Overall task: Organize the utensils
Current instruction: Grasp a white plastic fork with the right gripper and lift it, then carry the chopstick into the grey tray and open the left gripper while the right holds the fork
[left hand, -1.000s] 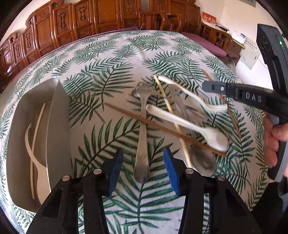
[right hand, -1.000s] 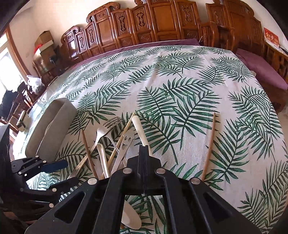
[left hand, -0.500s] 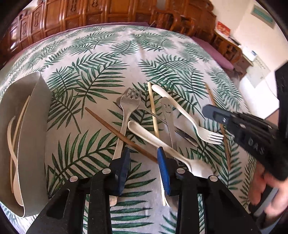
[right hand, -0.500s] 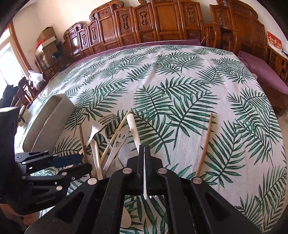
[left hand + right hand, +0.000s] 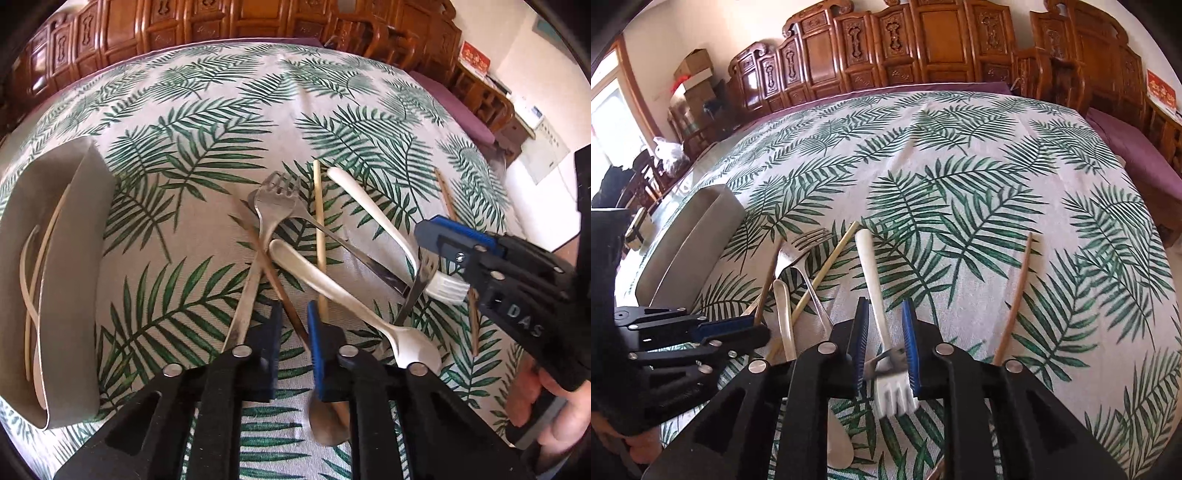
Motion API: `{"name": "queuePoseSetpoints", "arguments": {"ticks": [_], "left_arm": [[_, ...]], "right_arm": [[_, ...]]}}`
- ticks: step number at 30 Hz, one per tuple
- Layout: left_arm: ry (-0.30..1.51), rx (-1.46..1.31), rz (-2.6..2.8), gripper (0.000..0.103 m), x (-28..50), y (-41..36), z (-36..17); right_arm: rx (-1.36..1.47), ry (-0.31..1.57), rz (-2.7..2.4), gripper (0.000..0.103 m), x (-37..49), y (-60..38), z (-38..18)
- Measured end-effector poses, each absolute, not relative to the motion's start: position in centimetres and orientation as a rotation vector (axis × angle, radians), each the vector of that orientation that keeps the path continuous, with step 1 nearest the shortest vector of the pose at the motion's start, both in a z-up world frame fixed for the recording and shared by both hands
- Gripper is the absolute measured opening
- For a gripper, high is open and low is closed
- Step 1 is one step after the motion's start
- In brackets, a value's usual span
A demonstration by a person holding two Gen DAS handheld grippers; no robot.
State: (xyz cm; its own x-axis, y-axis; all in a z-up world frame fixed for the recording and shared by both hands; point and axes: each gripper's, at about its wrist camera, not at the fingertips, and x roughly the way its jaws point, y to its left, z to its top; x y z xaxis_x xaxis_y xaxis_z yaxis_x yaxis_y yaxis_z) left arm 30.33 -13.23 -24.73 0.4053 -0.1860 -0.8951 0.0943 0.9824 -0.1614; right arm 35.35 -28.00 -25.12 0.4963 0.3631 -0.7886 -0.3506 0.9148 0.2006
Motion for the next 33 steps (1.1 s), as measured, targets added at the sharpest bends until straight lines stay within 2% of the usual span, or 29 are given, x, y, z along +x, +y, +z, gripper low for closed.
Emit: {"name": "queuePoseSetpoints", "arguments": {"ticks": [6,14,18,23,33], "left_arm": [[1.118,-0.116,-0.192,0.004,29.9,-12.4,-24.1],[1.061,-0.1,-0.216,0.004,29.6,-12.1,-22.5],[1.035,-0.097,-0.224,0.004,29.4,-11.5,-21.5],[1.009,-0.094,-0.239,0.004,29.1,-10.9,-20.2],[0.966,-0.083,-0.236,0.004,29.0,-7.7,-17.6]], "right_arm": [[-0.006,0.982,0.446,0.023,36.3,-27.6,-26.0],[-0.12,0.998,0.46,0.023,36.9,-25.2,-26.8],[-0.118,1.006,0.435,0.009,37.4,-25.6,-26.9],[-0.021,1.027,0.398,0.009,38.0,-27.9,-26.4],[0.04,0.913,0.353,0.009,36.7,-30.1,-23.0]]}}
